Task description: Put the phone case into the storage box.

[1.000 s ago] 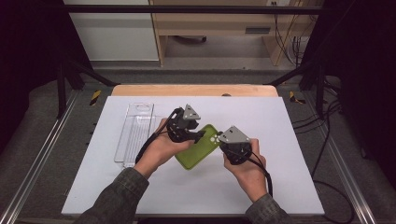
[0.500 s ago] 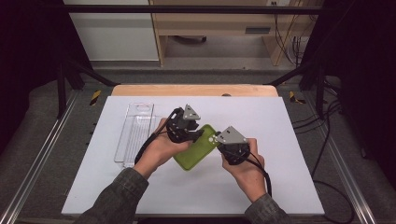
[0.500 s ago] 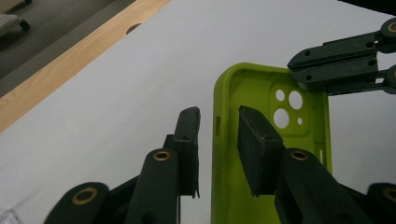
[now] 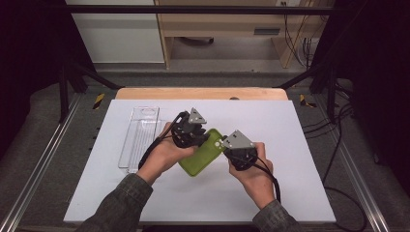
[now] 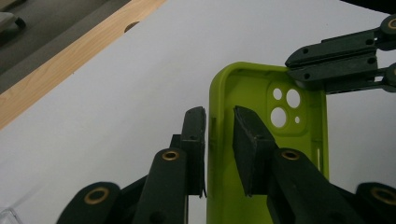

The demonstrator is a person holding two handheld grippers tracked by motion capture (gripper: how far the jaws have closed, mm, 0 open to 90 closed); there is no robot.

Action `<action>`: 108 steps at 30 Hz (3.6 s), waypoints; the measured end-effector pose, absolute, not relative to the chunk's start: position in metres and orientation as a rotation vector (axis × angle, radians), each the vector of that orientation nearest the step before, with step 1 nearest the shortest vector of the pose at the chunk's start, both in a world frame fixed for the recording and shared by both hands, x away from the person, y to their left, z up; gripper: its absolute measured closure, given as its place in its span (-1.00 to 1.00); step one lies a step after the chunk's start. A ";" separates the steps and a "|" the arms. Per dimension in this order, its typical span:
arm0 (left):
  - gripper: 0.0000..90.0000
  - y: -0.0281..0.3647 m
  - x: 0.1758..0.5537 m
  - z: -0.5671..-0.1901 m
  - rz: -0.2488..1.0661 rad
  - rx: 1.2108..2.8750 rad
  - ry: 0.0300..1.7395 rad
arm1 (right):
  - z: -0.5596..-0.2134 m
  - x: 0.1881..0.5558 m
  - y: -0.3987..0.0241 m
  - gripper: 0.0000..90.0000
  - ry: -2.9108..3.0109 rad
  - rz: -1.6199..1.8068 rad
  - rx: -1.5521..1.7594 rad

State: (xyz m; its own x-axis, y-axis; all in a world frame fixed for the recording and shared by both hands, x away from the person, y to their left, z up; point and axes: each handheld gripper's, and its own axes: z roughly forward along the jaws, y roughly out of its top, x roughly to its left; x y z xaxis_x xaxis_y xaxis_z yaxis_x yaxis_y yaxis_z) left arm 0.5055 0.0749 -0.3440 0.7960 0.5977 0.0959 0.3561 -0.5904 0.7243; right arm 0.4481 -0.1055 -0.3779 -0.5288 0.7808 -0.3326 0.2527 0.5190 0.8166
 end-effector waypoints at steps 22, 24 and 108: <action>0.71 0.077 0.507 -0.342 0.408 2.289 0.712 | -0.377 0.446 -0.100 0.95 2.043 0.923 0.813; 0.72 0.077 0.507 -0.342 0.408 2.296 0.710 | -0.377 0.446 -0.099 0.95 2.048 0.922 0.803; 0.94 0.086 0.502 -0.348 0.635 2.280 0.751 | -0.370 0.453 -0.132 -0.65 1.967 1.419 0.920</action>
State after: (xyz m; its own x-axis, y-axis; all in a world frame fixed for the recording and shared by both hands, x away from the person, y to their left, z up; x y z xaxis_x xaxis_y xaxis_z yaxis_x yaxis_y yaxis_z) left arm 0.5020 0.0862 -0.3484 0.7190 0.6539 0.2355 0.3410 -0.6272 0.7003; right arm 0.4528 -0.1324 -0.3696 -0.6205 0.7834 -0.0352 0.2139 0.2122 0.9535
